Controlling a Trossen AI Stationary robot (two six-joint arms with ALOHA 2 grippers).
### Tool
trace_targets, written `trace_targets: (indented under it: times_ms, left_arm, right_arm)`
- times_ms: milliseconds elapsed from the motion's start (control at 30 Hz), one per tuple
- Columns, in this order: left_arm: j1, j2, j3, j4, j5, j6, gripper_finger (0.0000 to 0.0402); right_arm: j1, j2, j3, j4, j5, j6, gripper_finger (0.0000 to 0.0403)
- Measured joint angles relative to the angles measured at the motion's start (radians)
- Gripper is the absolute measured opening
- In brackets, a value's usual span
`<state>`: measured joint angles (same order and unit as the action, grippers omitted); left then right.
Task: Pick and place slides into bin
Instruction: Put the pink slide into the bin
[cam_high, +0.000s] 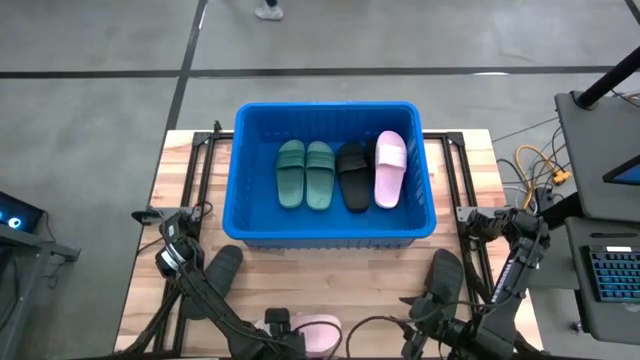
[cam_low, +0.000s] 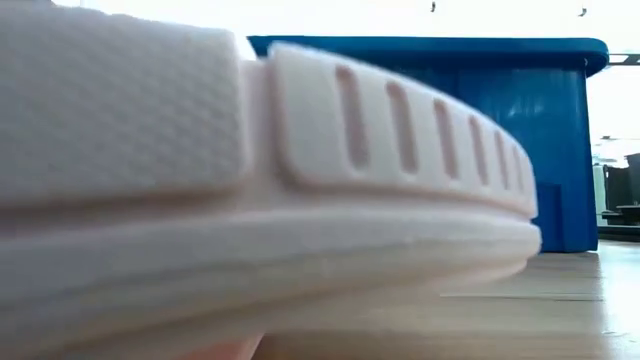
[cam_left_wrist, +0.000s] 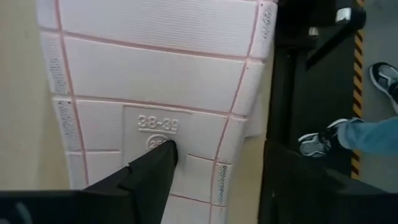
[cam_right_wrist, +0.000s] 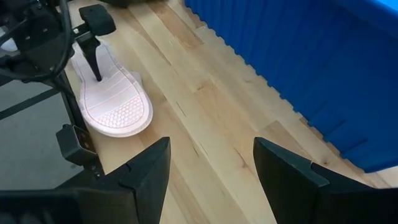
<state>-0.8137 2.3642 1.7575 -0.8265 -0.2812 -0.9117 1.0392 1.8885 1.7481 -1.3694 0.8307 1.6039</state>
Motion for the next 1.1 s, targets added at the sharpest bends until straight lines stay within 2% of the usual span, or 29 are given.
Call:
trace_targets:
  times_ms: [333,567,867,1100]
  left_arm:
    - [0.0,0.01,-0.022,0.014,0.01,0.029,0.0145]
    - [0.001,0.01,-0.031,0.038,0.008,0.023,0.0056]
    - [0.007,0.006,-0.026,0.032,0.068,-0.092,0.0034]
    - [0.01,-0.126,-0.036,-0.02,0.038,-0.108,0.0027]
  right_arm:
    - [-0.006,0.0,0.0,0.005,-0.026,-0.002,0.0219]
    - [-0.006,0.0,0.0,0.013,-0.027,-0.007,0.0219]
    - [-0.006,0.0,0.0,0.015,-0.027,-0.007,0.0219]
    - [-0.006,-0.005,0.0,0.011,-0.006,-0.027,0.0219]
